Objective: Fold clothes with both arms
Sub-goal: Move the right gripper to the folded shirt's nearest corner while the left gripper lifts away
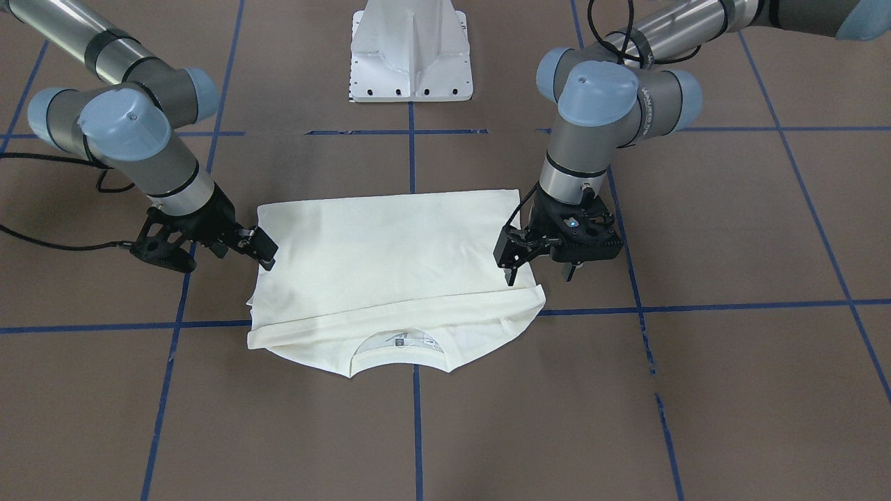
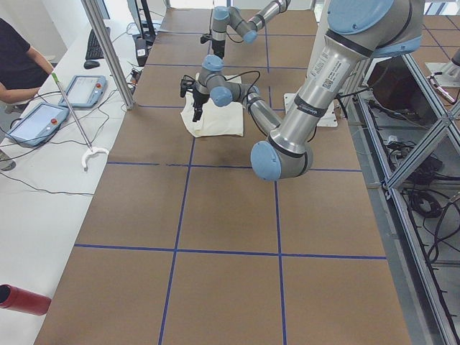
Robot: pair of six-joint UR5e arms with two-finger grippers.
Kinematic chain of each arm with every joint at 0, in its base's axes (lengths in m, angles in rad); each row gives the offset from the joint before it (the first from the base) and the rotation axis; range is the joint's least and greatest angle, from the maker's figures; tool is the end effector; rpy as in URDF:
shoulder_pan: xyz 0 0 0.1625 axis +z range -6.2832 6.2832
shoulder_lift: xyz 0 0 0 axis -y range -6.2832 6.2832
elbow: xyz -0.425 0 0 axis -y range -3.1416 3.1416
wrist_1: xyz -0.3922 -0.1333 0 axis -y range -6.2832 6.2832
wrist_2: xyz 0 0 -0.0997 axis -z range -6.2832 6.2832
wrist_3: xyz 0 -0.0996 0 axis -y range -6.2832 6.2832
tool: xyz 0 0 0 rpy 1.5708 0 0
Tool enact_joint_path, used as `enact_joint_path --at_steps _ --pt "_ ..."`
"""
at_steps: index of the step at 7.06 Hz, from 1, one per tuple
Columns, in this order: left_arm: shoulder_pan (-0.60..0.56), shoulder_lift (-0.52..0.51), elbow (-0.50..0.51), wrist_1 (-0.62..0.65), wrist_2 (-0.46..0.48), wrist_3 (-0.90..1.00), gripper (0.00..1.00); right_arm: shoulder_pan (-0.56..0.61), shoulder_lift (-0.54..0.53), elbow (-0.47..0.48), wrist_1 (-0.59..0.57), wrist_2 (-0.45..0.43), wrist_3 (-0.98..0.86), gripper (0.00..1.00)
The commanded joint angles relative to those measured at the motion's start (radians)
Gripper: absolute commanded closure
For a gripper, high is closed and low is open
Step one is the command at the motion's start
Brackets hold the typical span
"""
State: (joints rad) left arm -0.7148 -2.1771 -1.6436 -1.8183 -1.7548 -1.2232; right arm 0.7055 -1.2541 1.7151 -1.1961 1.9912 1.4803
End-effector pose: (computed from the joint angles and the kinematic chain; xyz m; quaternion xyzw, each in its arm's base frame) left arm 0.4423 -0.5363 0.2445 0.1546 0.4253 -0.1223 0.8833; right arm -0.4103 -0.4712 0.3789 -0.0220 -0.4398 0.1898 0.8775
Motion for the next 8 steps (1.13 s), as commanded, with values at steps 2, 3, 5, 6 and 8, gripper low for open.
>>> enact_joint_path --at_steps 2,3,5,6,8 --pt "0.003 0.000 -0.035 0.036 0.000 0.001 0.00 -0.113 -0.087 0.090 -0.005 -0.052 0.054 0.00" --pt "0.003 0.000 -0.035 0.036 0.000 0.001 0.00 -0.130 -0.091 0.087 -0.005 -0.064 0.055 0.00" --pt "0.005 0.026 -0.080 0.037 0.000 0.001 0.00 -0.165 -0.090 0.077 -0.007 -0.111 0.054 0.05" --pt "0.006 0.028 -0.081 0.037 0.001 -0.001 0.00 -0.167 -0.091 0.075 -0.005 -0.112 0.055 0.31" --pt "0.006 0.028 -0.081 0.037 0.001 0.001 0.00 -0.164 -0.093 0.081 -0.002 -0.100 0.051 1.00"
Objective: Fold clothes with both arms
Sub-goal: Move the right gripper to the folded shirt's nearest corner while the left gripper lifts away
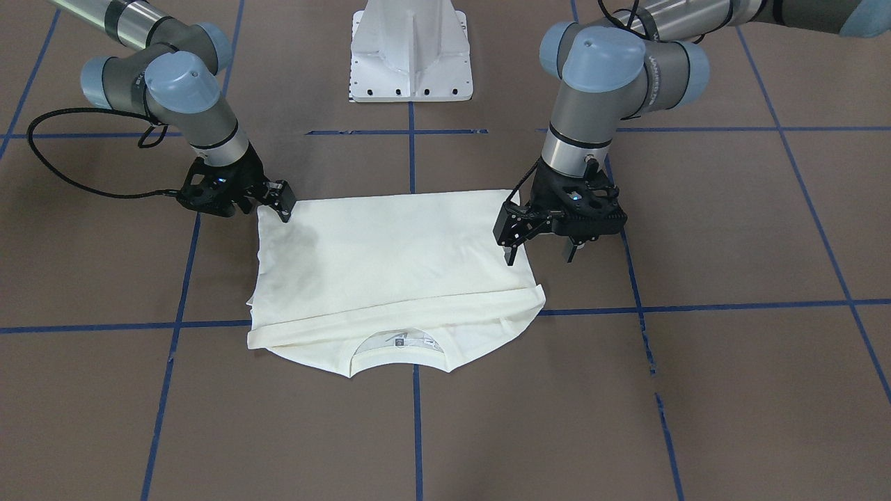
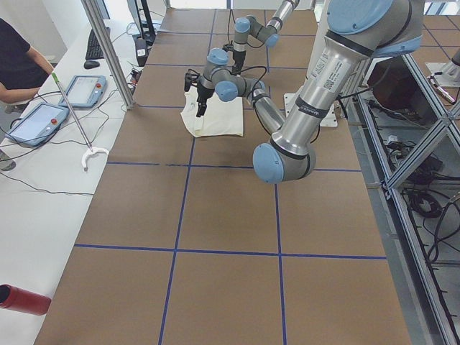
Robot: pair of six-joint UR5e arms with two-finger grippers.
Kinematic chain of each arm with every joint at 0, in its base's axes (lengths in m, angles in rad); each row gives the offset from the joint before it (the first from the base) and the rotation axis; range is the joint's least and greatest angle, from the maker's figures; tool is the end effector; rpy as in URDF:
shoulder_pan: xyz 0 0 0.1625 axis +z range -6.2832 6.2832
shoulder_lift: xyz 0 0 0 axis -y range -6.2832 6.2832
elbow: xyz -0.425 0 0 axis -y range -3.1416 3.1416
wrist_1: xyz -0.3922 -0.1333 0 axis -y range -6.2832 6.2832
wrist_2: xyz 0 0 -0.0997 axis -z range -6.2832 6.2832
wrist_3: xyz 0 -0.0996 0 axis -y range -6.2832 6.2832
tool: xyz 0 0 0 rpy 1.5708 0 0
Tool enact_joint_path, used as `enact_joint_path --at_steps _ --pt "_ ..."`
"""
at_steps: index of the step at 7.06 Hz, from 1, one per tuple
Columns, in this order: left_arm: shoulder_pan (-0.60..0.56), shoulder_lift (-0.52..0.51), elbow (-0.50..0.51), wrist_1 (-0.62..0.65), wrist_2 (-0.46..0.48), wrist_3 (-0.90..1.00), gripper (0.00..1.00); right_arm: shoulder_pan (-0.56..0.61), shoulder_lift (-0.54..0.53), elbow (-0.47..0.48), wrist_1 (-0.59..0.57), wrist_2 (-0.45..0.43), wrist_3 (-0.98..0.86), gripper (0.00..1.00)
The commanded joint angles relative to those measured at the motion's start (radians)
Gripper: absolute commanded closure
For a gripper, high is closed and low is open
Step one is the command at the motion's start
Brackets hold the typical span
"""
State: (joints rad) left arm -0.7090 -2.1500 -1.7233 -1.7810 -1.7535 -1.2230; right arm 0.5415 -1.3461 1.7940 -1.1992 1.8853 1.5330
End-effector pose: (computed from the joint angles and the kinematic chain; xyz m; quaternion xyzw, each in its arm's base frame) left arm 0.4277 -0.5186 0.2331 0.1576 0.4312 -0.1187 0.8804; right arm -0.4489 -0.3896 0.3988 -0.0253 -0.4181 0.1653 0.8929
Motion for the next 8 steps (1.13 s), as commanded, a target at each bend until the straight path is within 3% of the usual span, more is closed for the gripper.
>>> enact_joint_path --at_steps 1,3,4,6,8 --pt "0.000 0.001 -0.001 -0.001 0.000 0.000 0.00 0.003 -0.001 0.008 0.001 0.020 -0.005 1.00" --pt "0.002 0.001 0.001 -0.002 -0.001 0.000 0.00 0.003 -0.016 0.024 0.003 0.031 -0.002 1.00" --pt "0.002 0.001 -0.001 -0.002 0.000 -0.001 0.00 -0.026 -0.081 0.107 0.001 0.032 0.001 1.00" --pt "0.003 -0.001 -0.002 -0.002 0.000 -0.004 0.00 -0.203 -0.276 0.301 0.003 0.020 0.059 1.00" --pt "0.013 -0.001 -0.002 -0.005 0.005 -0.009 0.00 -0.352 -0.411 0.416 0.004 0.020 0.090 1.00"
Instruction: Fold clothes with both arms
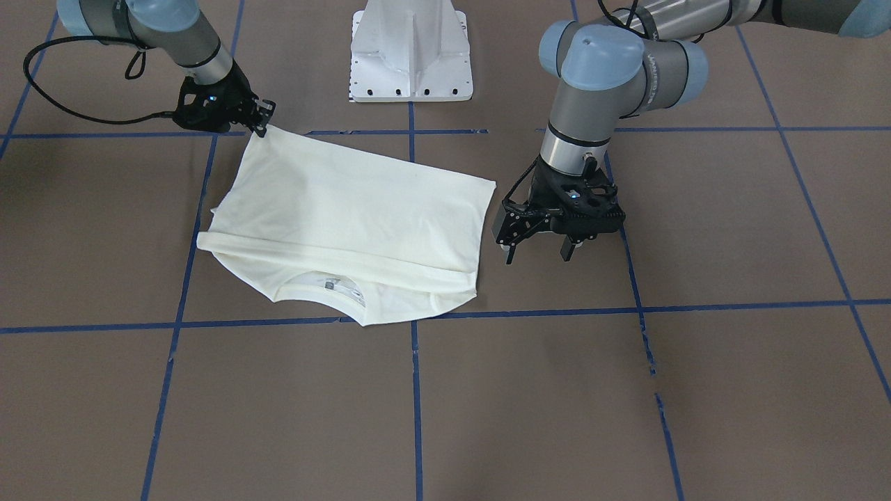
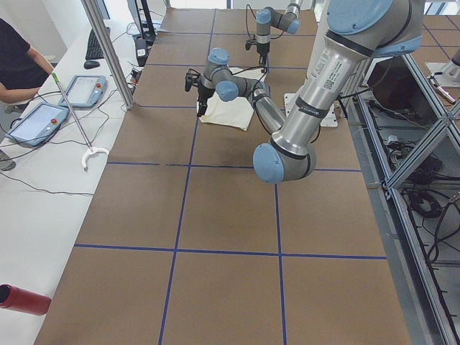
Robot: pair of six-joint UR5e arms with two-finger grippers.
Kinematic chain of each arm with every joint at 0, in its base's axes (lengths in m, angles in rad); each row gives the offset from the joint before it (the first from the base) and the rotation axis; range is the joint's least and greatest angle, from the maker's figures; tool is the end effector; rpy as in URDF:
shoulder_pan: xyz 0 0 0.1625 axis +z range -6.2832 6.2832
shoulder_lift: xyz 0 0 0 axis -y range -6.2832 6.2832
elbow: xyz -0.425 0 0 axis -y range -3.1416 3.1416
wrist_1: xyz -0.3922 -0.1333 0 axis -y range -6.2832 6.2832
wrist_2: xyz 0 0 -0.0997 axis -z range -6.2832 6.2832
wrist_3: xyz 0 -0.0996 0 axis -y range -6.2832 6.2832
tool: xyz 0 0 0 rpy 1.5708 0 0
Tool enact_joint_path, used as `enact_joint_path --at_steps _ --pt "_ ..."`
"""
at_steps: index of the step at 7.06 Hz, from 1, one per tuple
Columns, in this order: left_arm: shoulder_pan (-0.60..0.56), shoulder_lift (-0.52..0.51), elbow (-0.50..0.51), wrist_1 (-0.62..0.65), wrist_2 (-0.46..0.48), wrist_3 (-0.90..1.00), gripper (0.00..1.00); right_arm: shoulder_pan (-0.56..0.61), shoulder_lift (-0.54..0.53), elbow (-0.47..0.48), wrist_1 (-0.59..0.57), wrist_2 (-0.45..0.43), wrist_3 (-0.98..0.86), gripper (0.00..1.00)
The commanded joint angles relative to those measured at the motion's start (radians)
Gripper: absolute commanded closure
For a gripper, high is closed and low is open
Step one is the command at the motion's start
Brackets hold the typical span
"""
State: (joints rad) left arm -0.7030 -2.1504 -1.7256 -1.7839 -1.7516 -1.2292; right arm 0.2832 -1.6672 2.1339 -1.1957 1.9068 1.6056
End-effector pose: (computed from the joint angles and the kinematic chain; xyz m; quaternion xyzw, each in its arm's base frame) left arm 0.4302 -0.5158 0.2315 0.1570 0.4339 -0.1188 0.8792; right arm -0.4001 -0.2211 0.3973 -0.1015 -0.4186 0.0750 0.8993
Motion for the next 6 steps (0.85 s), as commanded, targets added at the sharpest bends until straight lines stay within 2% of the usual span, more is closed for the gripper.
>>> enact_joint_path --at_steps 1,2,3,5,6 --pt "0.008 0.000 -0.002 -0.002 0.004 -0.004 0.00 -0.131 -0.104 0.086 0.001 -0.002 0.020 0.01" --pt "0.020 0.000 -0.002 -0.003 0.000 -0.006 0.00 -0.131 -0.095 0.087 0.002 -0.008 0.054 0.00" --pt "0.051 0.000 -0.002 -0.014 -0.005 -0.028 0.00 -0.115 -0.079 0.086 0.025 -0.055 0.082 0.00" --pt "0.172 0.004 -0.018 -0.014 -0.005 -0.194 0.00 0.046 -0.046 0.078 0.097 -0.049 0.077 0.00" --pt "0.244 0.044 -0.056 -0.014 -0.003 -0.302 0.02 0.112 -0.036 0.074 0.122 -0.037 0.067 0.00"
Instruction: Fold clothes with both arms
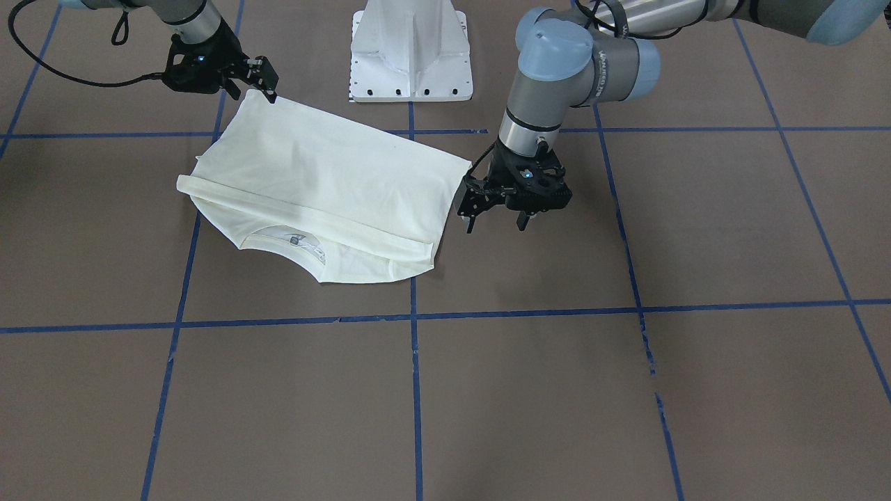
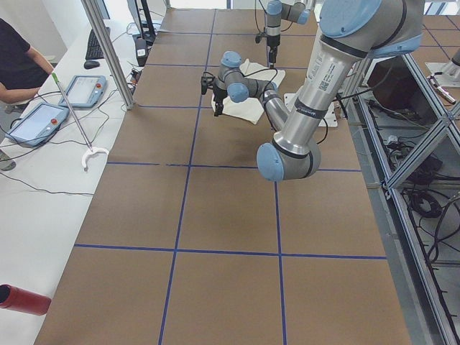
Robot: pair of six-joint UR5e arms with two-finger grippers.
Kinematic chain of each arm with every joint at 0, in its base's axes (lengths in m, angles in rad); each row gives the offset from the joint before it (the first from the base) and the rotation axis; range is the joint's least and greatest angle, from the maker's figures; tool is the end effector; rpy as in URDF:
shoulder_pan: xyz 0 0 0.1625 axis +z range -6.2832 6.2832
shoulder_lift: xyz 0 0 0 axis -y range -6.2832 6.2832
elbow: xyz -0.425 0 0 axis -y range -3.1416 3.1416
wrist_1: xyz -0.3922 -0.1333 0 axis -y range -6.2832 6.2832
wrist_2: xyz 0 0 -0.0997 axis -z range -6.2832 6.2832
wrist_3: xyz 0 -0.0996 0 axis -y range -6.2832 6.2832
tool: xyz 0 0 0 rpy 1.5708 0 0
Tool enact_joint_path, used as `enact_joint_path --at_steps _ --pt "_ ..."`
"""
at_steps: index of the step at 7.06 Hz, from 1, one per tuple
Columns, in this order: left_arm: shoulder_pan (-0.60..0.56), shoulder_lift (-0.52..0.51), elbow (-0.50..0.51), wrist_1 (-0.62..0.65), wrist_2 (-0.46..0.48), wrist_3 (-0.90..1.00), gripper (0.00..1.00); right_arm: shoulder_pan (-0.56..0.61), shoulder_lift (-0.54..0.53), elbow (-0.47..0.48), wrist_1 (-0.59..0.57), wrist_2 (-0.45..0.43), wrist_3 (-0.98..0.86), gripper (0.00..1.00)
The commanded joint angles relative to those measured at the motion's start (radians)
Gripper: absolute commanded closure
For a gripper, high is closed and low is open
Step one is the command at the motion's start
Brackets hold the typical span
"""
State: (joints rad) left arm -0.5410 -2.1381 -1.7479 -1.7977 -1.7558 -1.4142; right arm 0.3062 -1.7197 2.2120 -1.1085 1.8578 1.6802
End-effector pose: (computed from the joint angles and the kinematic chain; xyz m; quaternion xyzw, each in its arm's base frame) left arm 0.5013 -0.4353 0.2281 0.0821 0.4647 -0.1259 0.8726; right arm -0.3670 -0.2263 0.3713 -0.0817 -0.4649 0.1171 0.8738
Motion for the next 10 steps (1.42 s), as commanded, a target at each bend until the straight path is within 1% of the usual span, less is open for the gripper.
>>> enact_joint_path --at_steps 1,2,3,5,6,7,8,10 --pt "0.143 0.046 -0.074 0.009 0.009 -0.231 0.10 0.120 0.064 -0.024 0.036 0.006 -0.010 0.00" --pt "0.186 0.061 -0.084 0.012 0.012 -0.300 0.14 0.120 0.075 -0.031 0.036 -0.003 -0.010 0.00" --pt "0.209 0.076 -0.084 0.014 0.016 -0.331 0.15 0.120 0.083 -0.037 0.036 -0.005 -0.007 0.00" --pt "0.243 0.086 -0.062 0.014 0.048 -0.341 0.15 0.120 0.086 -0.037 0.036 -0.005 -0.005 0.00" --pt "0.249 0.084 -0.062 0.014 0.048 -0.342 0.15 0.120 0.086 -0.037 0.036 -0.005 -0.005 0.00" --pt "0.262 0.084 -0.058 0.014 0.049 -0.356 0.20 0.122 0.088 -0.035 0.036 -0.003 -0.005 0.00" --pt "0.274 0.073 -0.036 0.014 0.050 -0.383 0.26 0.123 0.088 -0.035 0.036 -0.003 -0.005 0.00" --pt "0.274 0.075 -0.033 0.014 0.052 -0.384 0.58 0.129 0.088 -0.035 0.036 -0.002 -0.005 0.00"
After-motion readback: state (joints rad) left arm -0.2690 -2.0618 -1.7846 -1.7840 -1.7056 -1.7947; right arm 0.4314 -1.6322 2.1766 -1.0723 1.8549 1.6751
